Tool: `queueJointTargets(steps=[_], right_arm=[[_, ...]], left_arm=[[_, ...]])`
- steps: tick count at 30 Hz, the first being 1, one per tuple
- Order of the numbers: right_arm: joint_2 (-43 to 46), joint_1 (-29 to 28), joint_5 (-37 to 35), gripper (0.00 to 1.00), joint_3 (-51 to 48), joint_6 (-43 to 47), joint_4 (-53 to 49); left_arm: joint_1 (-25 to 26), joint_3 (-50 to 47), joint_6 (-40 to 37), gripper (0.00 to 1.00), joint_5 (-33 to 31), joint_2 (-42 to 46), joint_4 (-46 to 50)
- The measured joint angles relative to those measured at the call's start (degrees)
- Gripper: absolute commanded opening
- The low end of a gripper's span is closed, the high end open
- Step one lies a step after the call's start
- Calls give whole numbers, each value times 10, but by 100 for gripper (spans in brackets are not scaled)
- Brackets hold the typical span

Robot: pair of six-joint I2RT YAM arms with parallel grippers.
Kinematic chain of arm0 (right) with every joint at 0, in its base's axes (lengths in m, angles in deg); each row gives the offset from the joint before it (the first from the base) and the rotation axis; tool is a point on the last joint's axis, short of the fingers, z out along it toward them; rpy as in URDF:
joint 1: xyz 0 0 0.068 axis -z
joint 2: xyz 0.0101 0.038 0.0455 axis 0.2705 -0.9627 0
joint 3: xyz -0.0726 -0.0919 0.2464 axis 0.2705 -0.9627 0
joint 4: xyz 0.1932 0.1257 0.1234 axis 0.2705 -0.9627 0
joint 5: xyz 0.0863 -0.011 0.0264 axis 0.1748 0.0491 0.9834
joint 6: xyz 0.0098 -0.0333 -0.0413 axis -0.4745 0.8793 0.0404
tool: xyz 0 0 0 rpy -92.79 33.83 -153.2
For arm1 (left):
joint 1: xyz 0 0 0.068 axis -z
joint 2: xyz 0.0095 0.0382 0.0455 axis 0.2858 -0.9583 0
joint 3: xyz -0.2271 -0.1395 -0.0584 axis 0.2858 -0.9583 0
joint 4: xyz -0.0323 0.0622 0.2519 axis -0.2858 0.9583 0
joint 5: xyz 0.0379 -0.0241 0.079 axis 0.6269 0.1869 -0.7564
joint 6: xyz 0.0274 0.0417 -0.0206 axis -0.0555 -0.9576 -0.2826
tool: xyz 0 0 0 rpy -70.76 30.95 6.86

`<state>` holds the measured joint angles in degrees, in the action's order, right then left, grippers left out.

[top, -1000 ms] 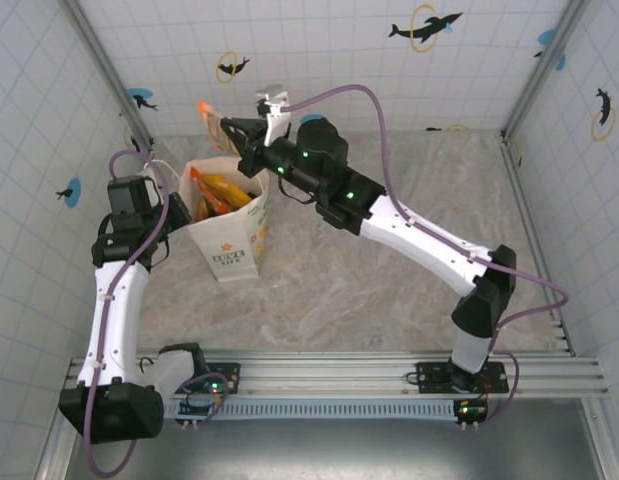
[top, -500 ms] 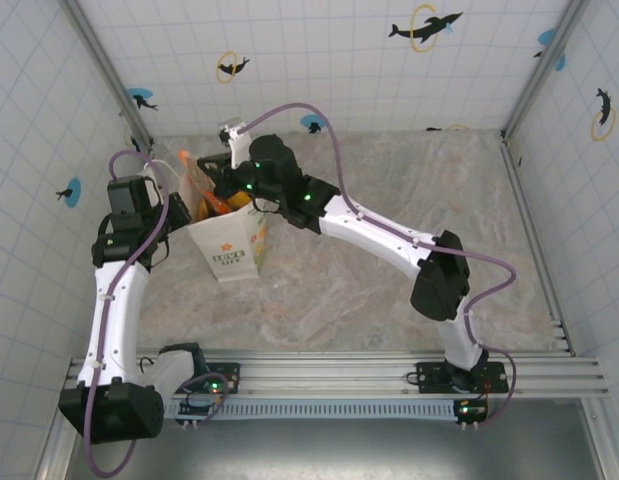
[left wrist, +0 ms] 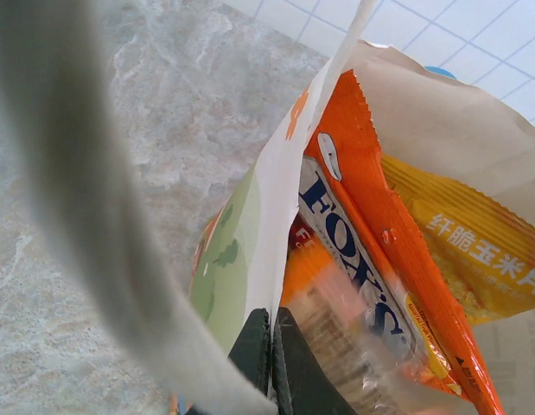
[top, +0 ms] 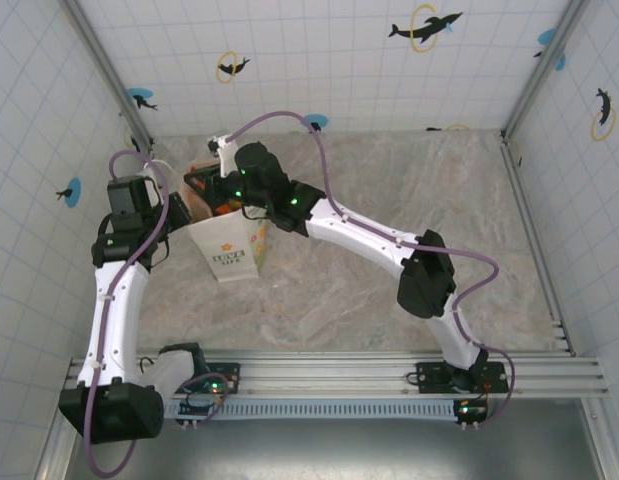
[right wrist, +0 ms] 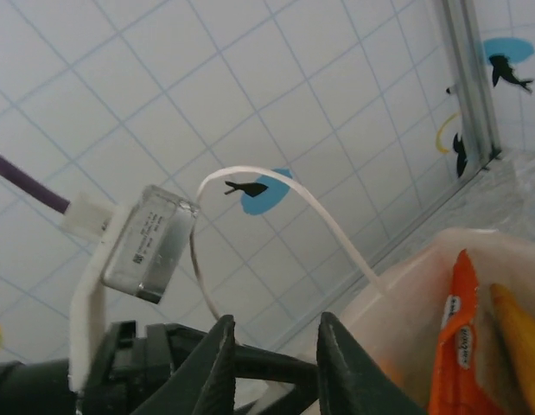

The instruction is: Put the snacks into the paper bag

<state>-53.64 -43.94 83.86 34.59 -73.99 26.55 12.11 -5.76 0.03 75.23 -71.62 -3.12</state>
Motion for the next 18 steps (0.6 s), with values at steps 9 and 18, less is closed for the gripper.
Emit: queueJointTargets(steps=[9,18], right_arm=[[12,2,-40,46,9,26,-89],[147,29,-106,47,-66,45,-210]], left_arm=[[0,0,1,6,0,0,0],[0,0,1,6,1,0,0]])
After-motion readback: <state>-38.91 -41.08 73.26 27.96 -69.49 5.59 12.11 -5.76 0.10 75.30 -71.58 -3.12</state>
